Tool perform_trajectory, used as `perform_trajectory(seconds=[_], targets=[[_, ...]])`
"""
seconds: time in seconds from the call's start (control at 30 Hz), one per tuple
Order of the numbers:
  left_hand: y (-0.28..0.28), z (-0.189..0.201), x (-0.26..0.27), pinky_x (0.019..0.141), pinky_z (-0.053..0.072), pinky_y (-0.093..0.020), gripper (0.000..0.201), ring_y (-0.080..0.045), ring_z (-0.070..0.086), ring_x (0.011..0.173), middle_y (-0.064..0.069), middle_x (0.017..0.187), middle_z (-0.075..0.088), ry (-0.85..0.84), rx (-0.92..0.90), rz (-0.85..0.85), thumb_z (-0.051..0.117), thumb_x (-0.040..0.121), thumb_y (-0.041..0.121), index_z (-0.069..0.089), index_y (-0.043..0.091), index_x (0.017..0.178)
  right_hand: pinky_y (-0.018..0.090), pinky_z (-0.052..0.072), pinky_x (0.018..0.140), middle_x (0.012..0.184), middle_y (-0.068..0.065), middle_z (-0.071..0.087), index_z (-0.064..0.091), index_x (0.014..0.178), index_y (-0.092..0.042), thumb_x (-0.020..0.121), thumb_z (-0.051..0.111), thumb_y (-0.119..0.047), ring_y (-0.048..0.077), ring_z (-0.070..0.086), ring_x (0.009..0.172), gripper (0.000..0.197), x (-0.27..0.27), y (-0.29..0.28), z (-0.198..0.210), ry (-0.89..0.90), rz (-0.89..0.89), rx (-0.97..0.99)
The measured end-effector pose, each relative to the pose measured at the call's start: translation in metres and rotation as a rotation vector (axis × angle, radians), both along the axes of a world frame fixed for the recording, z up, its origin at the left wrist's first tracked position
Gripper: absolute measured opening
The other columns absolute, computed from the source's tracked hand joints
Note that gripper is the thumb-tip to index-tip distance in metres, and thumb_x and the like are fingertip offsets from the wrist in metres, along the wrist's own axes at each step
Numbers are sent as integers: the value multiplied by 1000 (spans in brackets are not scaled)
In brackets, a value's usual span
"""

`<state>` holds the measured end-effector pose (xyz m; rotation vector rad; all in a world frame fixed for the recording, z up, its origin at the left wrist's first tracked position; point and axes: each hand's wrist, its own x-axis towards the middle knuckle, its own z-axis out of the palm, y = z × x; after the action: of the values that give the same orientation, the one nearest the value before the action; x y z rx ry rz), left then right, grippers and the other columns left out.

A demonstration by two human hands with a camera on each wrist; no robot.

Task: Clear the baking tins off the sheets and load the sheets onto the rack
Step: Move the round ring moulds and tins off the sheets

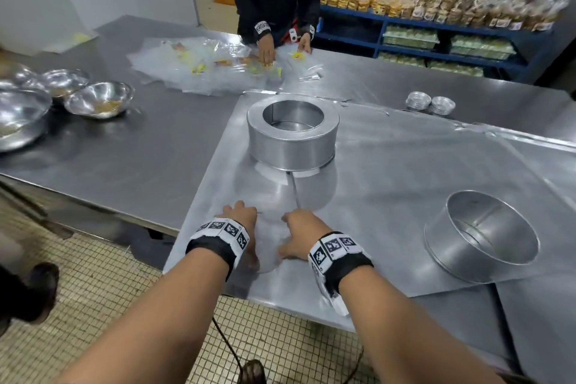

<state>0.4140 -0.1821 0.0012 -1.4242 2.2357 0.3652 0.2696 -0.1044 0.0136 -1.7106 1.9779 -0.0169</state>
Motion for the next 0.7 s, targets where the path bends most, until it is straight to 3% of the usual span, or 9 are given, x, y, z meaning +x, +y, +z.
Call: perform_trajectory(seconds=[0.07,0.17,0.3,0.47,0.57,0.7], targets=[[1,-2,4,82,55,-45,110,-28,51,107,2,104,39,4,-25,-16,90,24,52,47,22,121,36,50,91,114,10,56,56,120,-8,60,82,-52,28,53,110,79,7,1,-4,65,38,2],[-1,-1,1,89,54,-43,118,-29,49,114,-4,116,43,-16,-10,-27,93,28,52,39,17,127,38,45,97,120,10,51,53,123,-11,54,83,-62,28,46,114,91,13,0,-10,149,53,2],[-6,-1,-2,95,52,-43,122,-29,47,114,-8,119,42,-22,-31,17,94,27,58,37,13,125,39,40,99,125,9,49,53,122,-13,48,88,-57,28,44,118,93,17,-5,-11,180,-14,23],[-12,10,0,87,56,-46,108,-31,60,104,-7,113,49,155,19,102,100,30,42,39,14,114,36,41,99,125,6,49,44,130,-14,42,93,-47,27,44,119,106,18,-10,-13,112,-79,5],[-14,17,-1,85,55,-41,90,-30,62,100,-5,111,51,302,8,136,97,45,37,42,14,113,36,46,95,123,7,52,41,125,-14,50,93,-37,28,50,115,95,13,-11,-10,-12,-161,-54],[-18,27,-11,84,49,-35,55,-29,58,100,-7,114,57,566,-104,182,85,66,25,52,15,109,38,49,92,120,12,52,42,120,-14,75,81,-23,32,57,109,60,-4,-9,-1,-146,-288,-210]])
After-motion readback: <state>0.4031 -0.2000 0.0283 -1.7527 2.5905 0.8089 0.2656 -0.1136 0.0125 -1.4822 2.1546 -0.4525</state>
